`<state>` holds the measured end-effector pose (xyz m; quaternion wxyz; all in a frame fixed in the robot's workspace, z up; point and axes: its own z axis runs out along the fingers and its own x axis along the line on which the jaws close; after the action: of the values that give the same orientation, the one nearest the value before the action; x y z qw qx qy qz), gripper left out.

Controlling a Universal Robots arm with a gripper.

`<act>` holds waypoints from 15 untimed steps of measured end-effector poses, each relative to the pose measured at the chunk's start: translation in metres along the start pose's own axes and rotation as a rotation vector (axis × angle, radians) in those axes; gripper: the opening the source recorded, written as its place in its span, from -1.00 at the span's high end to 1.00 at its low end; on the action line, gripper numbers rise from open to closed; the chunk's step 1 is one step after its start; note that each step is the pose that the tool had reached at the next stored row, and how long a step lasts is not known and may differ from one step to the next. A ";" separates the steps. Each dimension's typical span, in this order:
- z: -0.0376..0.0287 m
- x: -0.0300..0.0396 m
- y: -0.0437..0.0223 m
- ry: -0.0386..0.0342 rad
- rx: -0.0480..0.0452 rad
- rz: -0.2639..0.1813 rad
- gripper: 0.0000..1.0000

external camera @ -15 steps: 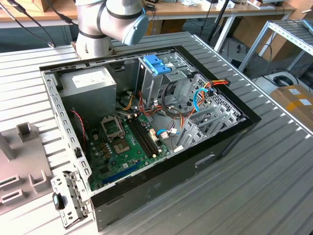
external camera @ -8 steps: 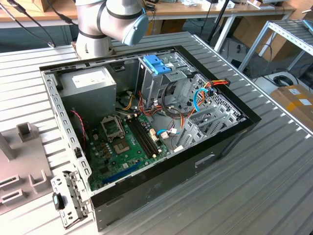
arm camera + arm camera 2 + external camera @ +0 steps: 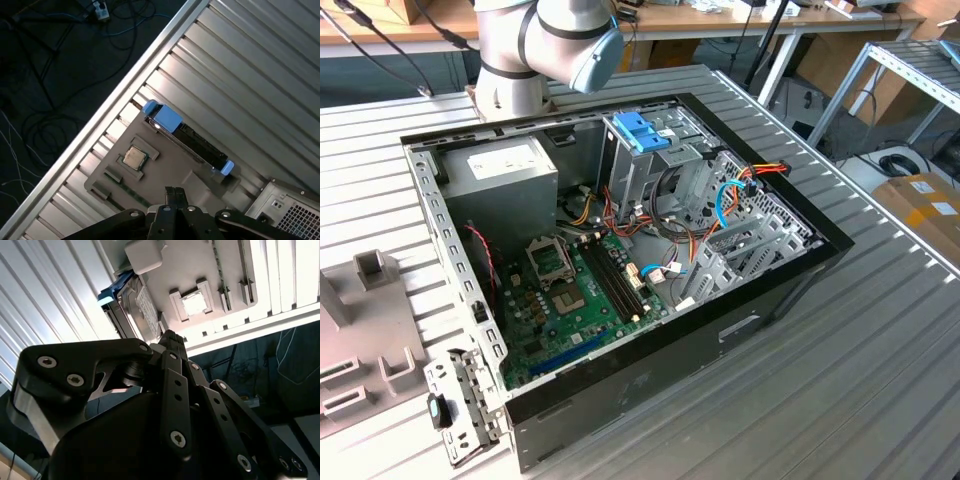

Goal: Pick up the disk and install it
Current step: 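Pick up the disk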

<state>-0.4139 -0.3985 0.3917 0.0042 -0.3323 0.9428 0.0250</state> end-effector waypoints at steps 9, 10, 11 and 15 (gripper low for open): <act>0.0000 0.0000 0.0000 0.0036 -0.0020 -0.082 0.80; 0.0000 0.0000 0.0000 0.0040 -0.0022 -0.092 0.80; 0.0000 0.0000 0.0000 0.0044 -0.0024 -0.098 0.80; 0.0000 0.0000 0.0000 0.0061 -0.0034 -0.137 0.80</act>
<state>-0.4139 -0.3985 0.3917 0.0025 -0.3964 0.9177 0.0252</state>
